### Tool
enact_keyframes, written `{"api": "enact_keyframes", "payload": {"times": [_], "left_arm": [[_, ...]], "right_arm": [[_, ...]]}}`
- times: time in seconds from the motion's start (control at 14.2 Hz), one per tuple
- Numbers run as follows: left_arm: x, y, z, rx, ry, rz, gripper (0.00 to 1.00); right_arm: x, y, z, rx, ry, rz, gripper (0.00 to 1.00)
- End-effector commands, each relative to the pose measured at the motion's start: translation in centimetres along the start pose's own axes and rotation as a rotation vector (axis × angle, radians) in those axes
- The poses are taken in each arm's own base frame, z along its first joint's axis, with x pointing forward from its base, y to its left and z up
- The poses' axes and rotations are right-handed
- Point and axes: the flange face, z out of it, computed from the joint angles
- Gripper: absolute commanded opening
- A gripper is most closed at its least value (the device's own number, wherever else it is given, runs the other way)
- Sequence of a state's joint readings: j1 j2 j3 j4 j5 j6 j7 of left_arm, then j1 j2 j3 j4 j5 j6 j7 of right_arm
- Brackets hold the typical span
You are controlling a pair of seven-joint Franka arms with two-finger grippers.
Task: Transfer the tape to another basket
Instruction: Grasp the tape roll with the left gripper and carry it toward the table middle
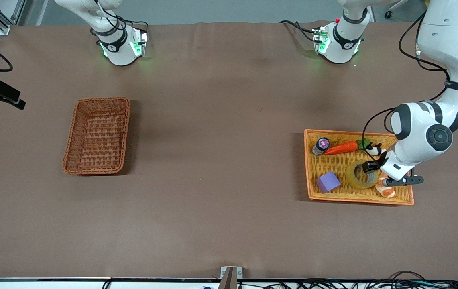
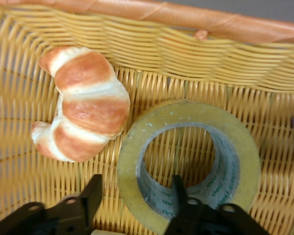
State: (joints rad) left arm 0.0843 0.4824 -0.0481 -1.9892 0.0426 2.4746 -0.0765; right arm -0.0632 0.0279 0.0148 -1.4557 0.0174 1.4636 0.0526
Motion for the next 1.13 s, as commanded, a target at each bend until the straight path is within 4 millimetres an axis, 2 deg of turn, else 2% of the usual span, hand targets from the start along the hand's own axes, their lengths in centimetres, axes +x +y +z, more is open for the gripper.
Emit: {"api": "enact_keyframes", "payload": {"times": [0.0, 0.14, 0.21, 0.49, 0.63, 0.71, 0.78, 0.92, 0.99, 1.06], "left_arm": [[0.3, -0.2, 0.1, 0.003, 0.014, -0.03, 0.34], [0.6, 0.1, -0.7, 0.003, 0.03, -0.026, 0.11], [1.0, 0.2, -1.9, 0.002, 0.045, -0.027, 0.0], [2.0, 1.3, -9.7, 0.006, 0.086, -0.011, 0.0], [1.7, 5.4, -13.7, -0.013, 0.054, 0.009, 0.0], [1.4, 8.2, -15.4, -0.022, 0.032, -0.012, 0.0], [0.8, 11.9, -16.7, -0.038, 0.011, -0.027, 0.0], [-1.2, 20.0, -17.7, -0.067, -0.026, -0.098, 0.0], [-2.3, 24.5, -17.5, -0.08, -0.037, -0.127, 0.0], [-3.0, 28.0, -16.9, -0.092, -0.05, -0.145, 0.0]], "right_arm": [[0.1, 0.3, -0.3, 0.021, -0.001, 0.002, 1.0], [0.1, 0.3, -0.3, 0.021, -0.001, 0.002, 1.0], [0.1, 0.3, -0.3, 0.021, -0.001, 0.002, 1.0], [0.1, 0.3, -0.2, 0.021, -0.004, 0.002, 1.0], [0.1, 0.3, -0.3, 0.021, -0.002, 0.002, 1.0], [0.1, 0.3, -0.2, 0.021, -0.004, 0.002, 1.0], [0.1, 0.3, -0.3, 0.021, -0.002, 0.002, 1.0], [0.1, 0.3, -0.2, 0.021, -0.004, 0.002, 1.0], [0.1, 0.3, -0.3, 0.021, -0.002, 0.002, 1.0], [0.1, 0.3, -0.3, 0.021, -0.002, 0.002, 1.0]]}}
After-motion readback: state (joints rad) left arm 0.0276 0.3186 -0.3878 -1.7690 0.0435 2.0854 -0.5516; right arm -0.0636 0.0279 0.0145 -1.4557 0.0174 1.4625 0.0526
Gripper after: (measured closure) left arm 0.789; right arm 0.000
